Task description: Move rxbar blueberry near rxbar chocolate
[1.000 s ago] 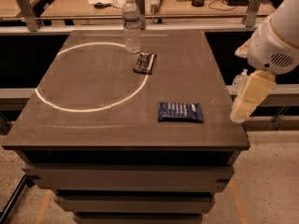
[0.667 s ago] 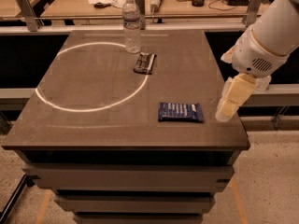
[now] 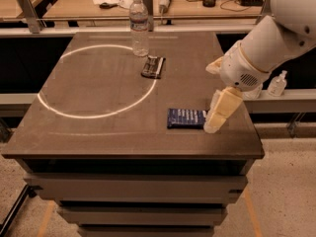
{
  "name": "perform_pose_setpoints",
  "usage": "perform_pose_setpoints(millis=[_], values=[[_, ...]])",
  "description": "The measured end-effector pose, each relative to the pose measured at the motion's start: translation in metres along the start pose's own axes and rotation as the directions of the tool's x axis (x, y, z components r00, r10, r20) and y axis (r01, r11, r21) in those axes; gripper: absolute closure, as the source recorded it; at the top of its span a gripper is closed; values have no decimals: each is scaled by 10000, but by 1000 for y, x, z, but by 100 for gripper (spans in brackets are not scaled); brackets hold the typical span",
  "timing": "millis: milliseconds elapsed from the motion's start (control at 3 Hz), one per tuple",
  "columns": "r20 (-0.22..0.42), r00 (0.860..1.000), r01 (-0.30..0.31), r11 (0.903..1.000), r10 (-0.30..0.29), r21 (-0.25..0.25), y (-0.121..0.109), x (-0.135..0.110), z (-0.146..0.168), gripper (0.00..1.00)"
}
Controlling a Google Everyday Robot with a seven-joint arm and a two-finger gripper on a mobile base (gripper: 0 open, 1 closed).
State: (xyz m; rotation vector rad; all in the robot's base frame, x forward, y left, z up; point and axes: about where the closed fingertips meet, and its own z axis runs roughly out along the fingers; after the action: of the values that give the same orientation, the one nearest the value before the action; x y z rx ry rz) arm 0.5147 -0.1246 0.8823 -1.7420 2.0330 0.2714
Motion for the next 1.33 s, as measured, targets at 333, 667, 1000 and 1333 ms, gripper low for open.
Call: perform_pose_setpoints(millis=[333,667,1000,1333], values=[[221,9994,283,9994,-279,-200,0,-11,16,0],[240,9985,499,9983,-492,-285,-3,-14,28,0],[327,9985,455,9984,-445,-321,-15,-6,42,0],[394,9976,593,9972,-575,-461,-22,2,56,15]])
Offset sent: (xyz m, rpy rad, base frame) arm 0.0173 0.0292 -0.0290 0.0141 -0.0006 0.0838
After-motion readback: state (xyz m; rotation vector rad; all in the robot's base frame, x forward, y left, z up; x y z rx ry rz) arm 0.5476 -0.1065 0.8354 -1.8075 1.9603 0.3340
